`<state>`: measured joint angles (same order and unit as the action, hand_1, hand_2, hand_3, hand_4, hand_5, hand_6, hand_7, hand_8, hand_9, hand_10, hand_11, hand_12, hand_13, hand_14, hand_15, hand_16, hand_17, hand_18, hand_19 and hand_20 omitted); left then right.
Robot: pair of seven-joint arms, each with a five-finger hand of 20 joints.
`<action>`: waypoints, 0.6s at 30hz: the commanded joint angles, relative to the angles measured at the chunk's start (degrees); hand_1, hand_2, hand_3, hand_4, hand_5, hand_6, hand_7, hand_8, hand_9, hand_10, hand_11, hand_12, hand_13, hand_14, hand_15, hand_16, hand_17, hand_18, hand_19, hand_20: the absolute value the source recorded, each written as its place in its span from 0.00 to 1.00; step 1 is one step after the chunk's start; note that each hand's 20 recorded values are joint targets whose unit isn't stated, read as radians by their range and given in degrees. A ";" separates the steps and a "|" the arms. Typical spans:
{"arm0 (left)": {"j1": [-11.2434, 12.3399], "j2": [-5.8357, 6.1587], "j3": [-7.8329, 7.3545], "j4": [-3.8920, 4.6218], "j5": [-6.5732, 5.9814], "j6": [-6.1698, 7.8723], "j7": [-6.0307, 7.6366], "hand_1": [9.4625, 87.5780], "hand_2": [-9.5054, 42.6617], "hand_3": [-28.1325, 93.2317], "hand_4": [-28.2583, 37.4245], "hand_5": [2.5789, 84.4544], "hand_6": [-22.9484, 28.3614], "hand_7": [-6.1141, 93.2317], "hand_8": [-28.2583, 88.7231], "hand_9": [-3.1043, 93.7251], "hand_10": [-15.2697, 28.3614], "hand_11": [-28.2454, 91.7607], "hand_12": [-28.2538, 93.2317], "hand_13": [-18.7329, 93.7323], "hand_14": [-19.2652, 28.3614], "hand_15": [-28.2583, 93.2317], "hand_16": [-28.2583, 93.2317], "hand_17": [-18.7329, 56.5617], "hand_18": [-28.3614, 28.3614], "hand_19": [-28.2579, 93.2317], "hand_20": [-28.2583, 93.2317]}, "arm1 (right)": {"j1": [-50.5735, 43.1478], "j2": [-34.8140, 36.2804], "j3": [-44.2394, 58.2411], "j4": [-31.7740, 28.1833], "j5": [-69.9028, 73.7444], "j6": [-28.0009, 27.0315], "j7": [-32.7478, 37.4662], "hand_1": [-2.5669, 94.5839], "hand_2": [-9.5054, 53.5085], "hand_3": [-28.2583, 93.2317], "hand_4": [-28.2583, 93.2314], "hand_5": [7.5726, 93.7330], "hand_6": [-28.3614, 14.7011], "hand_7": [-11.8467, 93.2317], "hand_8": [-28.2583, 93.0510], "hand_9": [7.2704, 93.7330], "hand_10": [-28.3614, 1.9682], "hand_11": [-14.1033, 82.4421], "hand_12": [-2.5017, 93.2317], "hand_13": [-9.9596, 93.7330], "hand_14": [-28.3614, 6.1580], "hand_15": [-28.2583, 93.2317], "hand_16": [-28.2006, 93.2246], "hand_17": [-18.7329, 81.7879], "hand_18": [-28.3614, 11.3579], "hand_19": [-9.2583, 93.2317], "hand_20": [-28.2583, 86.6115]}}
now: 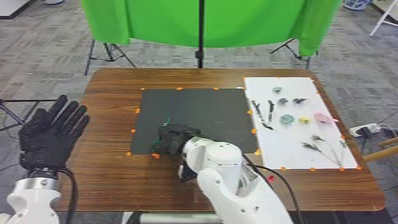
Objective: Arrange flowers
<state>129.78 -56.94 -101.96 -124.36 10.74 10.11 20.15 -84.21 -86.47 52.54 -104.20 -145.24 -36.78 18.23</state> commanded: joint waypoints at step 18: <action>4.34 -2.46 -2.78 -1.15 -0.12 -1.23 2.14 0.23 0.36 0.88 0.00 0.50 0.59 0.14 0.17 0.42 0.65 0.35 0.31 0.44 0.66 0.34 0.22 0.19 0.72 0.46 0.33 | -9.46 13.96 20.62 -20.31 19.48 13.84 14.77 0.29 0.34 0.89 0.09 0.76 0.50 0.26 0.15 0.48 0.32 0.22 0.12 0.54 0.27 0.56 0.35 0.43 0.12 0.87 0.60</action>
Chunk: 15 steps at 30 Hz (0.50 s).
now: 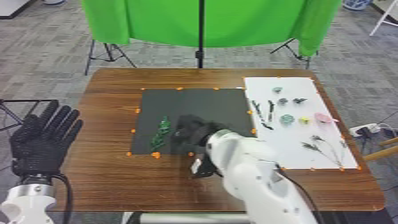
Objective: Arrange flowers
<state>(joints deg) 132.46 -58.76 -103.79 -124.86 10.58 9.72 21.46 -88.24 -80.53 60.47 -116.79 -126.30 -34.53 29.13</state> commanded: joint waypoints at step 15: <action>2.17 -0.80 -1.55 -0.99 0.02 -0.82 1.46 0.23 0.36 0.88 0.00 0.50 0.59 0.14 0.17 0.42 0.65 0.34 0.31 0.44 0.66 0.34 0.22 0.19 0.72 0.46 0.33 | -24.76 17.55 41.65 -13.26 -6.45 20.84 16.22 0.31 0.13 0.88 0.07 0.59 0.44 0.22 0.16 0.54 0.22 0.27 0.18 0.55 0.26 0.60 0.36 0.43 0.11 0.88 0.57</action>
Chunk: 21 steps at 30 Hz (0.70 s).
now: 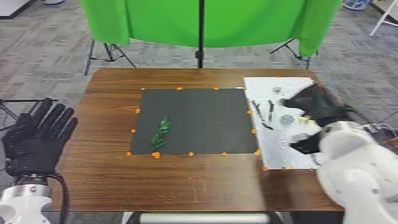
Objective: Arrange flowers
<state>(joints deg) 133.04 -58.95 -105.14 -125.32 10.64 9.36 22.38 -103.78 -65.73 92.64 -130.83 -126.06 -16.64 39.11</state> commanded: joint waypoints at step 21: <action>1.05 -1.24 0.58 -0.55 -0.14 0.90 -0.07 0.23 0.36 0.88 0.00 0.50 0.59 0.14 0.17 0.42 0.65 0.35 0.31 0.44 0.66 0.35 0.22 0.19 0.72 0.46 0.33 | -9.08 0.89 5.75 11.63 -14.23 -3.34 4.88 0.39 0.00 0.85 0.00 0.59 0.47 0.23 0.15 0.55 0.29 0.30 0.20 0.55 0.33 0.63 0.37 0.42 0.11 0.89 0.58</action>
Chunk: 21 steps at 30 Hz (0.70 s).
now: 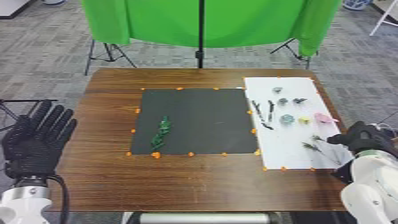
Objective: Arrange flowers
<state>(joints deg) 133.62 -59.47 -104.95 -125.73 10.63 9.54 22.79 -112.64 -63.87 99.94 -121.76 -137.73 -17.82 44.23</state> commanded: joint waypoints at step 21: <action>0.87 -0.80 0.51 -0.45 -0.27 1.05 -0.47 0.23 0.36 0.88 0.00 0.50 0.59 0.14 0.17 0.43 0.65 0.35 0.31 0.44 0.66 0.35 0.22 0.19 0.72 0.46 0.33 | 3.60 0.11 -6.57 -6.74 6.94 7.16 3.05 0.57 0.00 0.87 0.03 0.78 0.59 0.48 0.32 0.84 0.49 0.38 0.54 0.72 0.41 0.77 0.52 0.53 0.13 0.97 0.60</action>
<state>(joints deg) 133.65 -59.69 -104.57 -125.90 10.57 9.99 22.77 -111.64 -64.48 95.44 -121.71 -138.00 -11.90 45.46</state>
